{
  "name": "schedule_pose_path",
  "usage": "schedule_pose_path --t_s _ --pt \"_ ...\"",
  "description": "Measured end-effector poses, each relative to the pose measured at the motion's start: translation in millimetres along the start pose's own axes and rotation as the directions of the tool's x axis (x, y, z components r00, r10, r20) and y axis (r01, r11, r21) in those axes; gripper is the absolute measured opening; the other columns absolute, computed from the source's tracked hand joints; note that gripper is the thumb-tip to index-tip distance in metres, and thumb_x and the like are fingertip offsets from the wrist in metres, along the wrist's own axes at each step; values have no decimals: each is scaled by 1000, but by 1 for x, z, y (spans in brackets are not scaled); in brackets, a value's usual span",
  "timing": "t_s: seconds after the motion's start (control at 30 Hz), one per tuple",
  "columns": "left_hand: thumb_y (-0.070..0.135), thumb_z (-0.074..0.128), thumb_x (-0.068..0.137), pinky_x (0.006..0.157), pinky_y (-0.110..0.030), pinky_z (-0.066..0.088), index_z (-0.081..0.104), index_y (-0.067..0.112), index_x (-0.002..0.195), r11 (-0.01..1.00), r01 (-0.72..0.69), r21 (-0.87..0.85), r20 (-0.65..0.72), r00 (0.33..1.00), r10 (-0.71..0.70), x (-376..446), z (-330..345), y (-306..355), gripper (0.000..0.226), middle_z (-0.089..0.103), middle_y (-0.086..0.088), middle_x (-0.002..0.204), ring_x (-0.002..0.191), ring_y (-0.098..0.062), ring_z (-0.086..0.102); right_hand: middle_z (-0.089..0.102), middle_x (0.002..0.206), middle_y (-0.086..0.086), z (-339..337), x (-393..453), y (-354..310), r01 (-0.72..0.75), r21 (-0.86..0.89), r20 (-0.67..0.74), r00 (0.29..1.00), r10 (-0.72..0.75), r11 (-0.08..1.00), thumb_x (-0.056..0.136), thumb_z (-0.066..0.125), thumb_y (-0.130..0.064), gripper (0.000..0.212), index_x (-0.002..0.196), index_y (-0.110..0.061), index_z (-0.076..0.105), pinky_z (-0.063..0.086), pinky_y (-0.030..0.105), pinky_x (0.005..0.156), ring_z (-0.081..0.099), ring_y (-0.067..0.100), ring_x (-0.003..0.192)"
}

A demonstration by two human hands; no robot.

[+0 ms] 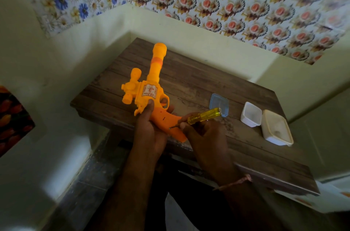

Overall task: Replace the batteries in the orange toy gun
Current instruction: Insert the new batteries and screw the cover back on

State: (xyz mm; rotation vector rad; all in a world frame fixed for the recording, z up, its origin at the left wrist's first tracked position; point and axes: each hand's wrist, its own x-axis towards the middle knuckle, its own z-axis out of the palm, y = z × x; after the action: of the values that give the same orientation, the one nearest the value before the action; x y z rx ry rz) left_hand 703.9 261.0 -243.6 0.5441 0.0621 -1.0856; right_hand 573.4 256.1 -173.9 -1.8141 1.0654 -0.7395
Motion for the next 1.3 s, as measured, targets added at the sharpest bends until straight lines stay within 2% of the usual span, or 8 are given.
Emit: schedule_pose_path --t_s 0.13,0.27,0.53,0.63,0.83,1.0,1.13,1.3 --pt "35 50 97 84 -52 51 42 16 145 1000 15 -13 31 999 -14 0 0 0 52 61 -14 128 101 -29 65 70 82 -10 -2 1 0 -14 -29 -11 1000 13 999 88 65 -22 9 94 -26 70 48 11 61 65 -1 73" --pt "37 56 89 95 -58 47 42 18 145 1000 16 -14 38 999 -15 1 -2 -1 61 61 -13 128 105 -30 64 71 81 -10 -2 1 -1 26 -25 2 1000 -26 999 88 65 -21 11 88 -32 67 51 13 64 65 1 73" --pt "47 74 69 63 -42 54 40 16 147 999 39 3 -3 999 -39 6 -8 0 91 47 -24 145 111 -40 56 71 85 -9 2 2 -1 22 -73 49 999 -18 997 89 64 -27 9 87 -36 64 55 23 71 66 3 77" --pt "46 72 72 57 -41 54 39 17 148 999 44 -16 -1 999 -44 7 -8 -1 88 45 -25 146 113 -42 53 68 85 -15 2 2 0 14 -89 64 998 -9 996 89 63 -28 9 90 -36 64 53 17 69 65 -1 77" --pt "43 70 74 55 -40 54 38 16 148 999 43 -21 -7 999 -43 7 -7 -1 84 48 -24 144 113 -41 54 66 81 -19 3 2 -1 41 -104 61 998 -35 994 88 65 -26 10 89 -36 64 47 8 61 63 -6 76" --pt "35 54 95 59 -40 57 44 15 144 1000 16 -21 -10 1000 -16 4 -4 -2 54 70 -11 107 93 -26 67 65 79 -18 1 6 -4 72 -184 81 995 -58 980 85 68 -28 2 86 -30 67 46 5 59 61 -10 76" --pt "37 62 81 68 -46 57 44 17 145 1000 -10 -2 4 1000 10 2 -3 -2 69 63 -12 124 98 -28 67 63 67 -12 -1 13 -6 98 -276 51 995 -87 956 79 75 -29 19 68 -29 60 53 19 58 62 0 65" --pt "33 56 90 59 -38 57 43 14 145 999 -38 -4 20 999 38 3 -4 -5 60 61 -14 125 93 -27 65 57 61 -10 2 17 -6 138 -290 45 990 -130 947 78 75 -25 21 65 -22 59 42 11 50 55 -3 60"
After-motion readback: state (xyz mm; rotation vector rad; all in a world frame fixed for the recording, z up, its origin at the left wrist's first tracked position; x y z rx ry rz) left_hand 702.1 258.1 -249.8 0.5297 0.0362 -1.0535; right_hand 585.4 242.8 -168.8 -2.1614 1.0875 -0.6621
